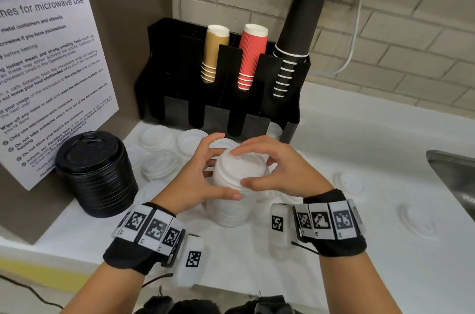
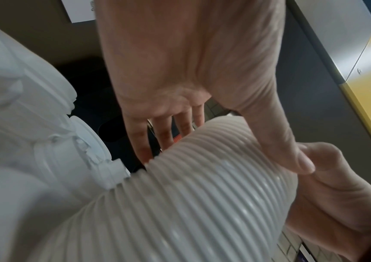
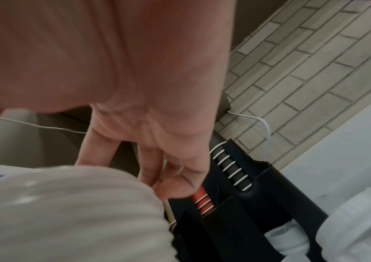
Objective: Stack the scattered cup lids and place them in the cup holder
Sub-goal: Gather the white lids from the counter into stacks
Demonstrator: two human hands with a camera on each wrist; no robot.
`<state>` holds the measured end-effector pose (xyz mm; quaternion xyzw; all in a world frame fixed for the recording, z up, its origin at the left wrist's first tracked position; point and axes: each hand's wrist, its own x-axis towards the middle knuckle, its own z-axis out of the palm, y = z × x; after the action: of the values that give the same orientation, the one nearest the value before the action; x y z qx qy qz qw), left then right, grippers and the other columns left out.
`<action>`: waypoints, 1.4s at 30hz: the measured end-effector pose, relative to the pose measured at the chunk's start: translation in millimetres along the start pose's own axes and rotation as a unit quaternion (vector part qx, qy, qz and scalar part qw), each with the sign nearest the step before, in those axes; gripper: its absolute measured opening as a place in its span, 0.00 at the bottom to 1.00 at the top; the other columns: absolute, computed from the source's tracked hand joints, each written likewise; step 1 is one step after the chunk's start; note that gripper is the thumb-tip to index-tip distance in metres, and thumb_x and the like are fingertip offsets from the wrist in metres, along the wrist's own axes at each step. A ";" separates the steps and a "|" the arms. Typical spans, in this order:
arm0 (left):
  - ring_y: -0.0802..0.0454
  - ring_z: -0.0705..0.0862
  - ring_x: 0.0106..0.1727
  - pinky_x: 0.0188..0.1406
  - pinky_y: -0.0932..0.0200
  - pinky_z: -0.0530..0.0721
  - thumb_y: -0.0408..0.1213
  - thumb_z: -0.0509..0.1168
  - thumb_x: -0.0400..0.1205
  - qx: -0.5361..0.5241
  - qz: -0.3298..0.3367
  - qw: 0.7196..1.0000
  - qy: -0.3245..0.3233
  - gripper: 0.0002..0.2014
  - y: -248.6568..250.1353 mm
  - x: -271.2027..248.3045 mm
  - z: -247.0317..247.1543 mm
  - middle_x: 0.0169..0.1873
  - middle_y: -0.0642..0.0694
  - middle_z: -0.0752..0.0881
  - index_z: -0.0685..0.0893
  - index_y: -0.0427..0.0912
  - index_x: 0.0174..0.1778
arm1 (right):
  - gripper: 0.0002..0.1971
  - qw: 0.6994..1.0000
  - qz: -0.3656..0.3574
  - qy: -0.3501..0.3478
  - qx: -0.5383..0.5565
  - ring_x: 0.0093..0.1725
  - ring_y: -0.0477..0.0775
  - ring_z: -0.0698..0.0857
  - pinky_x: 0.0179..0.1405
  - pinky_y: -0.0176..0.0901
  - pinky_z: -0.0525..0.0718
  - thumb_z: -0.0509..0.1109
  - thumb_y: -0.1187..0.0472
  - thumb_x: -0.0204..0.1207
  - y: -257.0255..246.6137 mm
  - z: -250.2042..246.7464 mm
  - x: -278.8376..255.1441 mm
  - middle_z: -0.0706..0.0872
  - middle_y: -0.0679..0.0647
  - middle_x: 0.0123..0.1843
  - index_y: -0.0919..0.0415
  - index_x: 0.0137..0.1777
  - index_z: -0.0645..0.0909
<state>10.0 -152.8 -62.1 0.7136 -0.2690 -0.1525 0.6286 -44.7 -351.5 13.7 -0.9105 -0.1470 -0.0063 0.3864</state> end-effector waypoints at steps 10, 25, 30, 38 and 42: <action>0.58 0.80 0.68 0.65 0.62 0.78 0.50 0.81 0.62 0.018 0.030 0.999 -0.041 0.32 13.6 2.6 -6.0 0.65 0.60 0.82 0.79 0.62 0.62 | 0.20 0.998 0.009 -0.006 0.062 0.58 0.42 0.79 0.52 0.29 0.77 0.82 0.53 0.64 11.5 -14.9 2.3 0.82 0.46 0.59 0.45 0.55 0.83; 0.53 0.81 0.65 0.68 0.55 0.78 0.48 0.83 0.59 0.108 -0.019 0.988 -0.108 0.31 32.5 18.1 -19.8 0.59 0.63 0.80 0.78 0.59 0.58 | 0.26 0.905 0.358 -0.038 -0.228 0.79 0.62 0.67 0.74 0.46 0.63 0.61 0.65 0.84 181.4 -108.7 126.0 0.67 0.63 0.80 0.65 0.81 0.63; 0.52 0.81 0.65 0.68 0.56 0.78 0.47 0.83 0.60 0.103 -0.020 0.989 -0.105 0.31 35.3 15.9 -18.2 0.60 0.62 0.81 0.78 0.59 0.57 | 0.28 0.864 0.386 -0.042 -0.322 0.78 0.65 0.65 0.77 0.52 0.64 0.61 0.49 0.83 195.5 -102.5 126.0 0.62 0.61 0.81 0.53 0.81 0.62; 0.50 0.81 0.66 0.68 0.54 0.78 0.47 0.83 0.59 0.085 -0.015 0.992 -0.097 0.32 31.1 16.2 -16.5 0.61 0.59 0.81 0.79 0.57 0.58 | 0.20 0.866 0.388 -0.076 -0.305 0.75 0.63 0.72 0.73 0.52 0.71 0.58 0.59 0.86 179.9 -129.9 107.0 0.74 0.62 0.75 0.66 0.74 0.74; 0.48 0.81 0.66 0.66 0.55 0.78 0.47 0.84 0.59 0.067 -0.012 0.994 -0.091 0.32 27.8 14.1 -17.2 0.60 0.58 0.82 0.80 0.57 0.58 | 0.21 0.894 0.386 -0.025 -0.225 0.74 0.63 0.74 0.67 0.49 0.74 0.58 0.71 0.83 182.8 -142.1 86.0 0.75 0.63 0.76 0.63 0.75 0.73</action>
<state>25.6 -148.7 -30.4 0.7405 -0.3259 -0.2057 0.5505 102.0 -549.5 -4.1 -0.9583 0.2114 0.1327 0.1394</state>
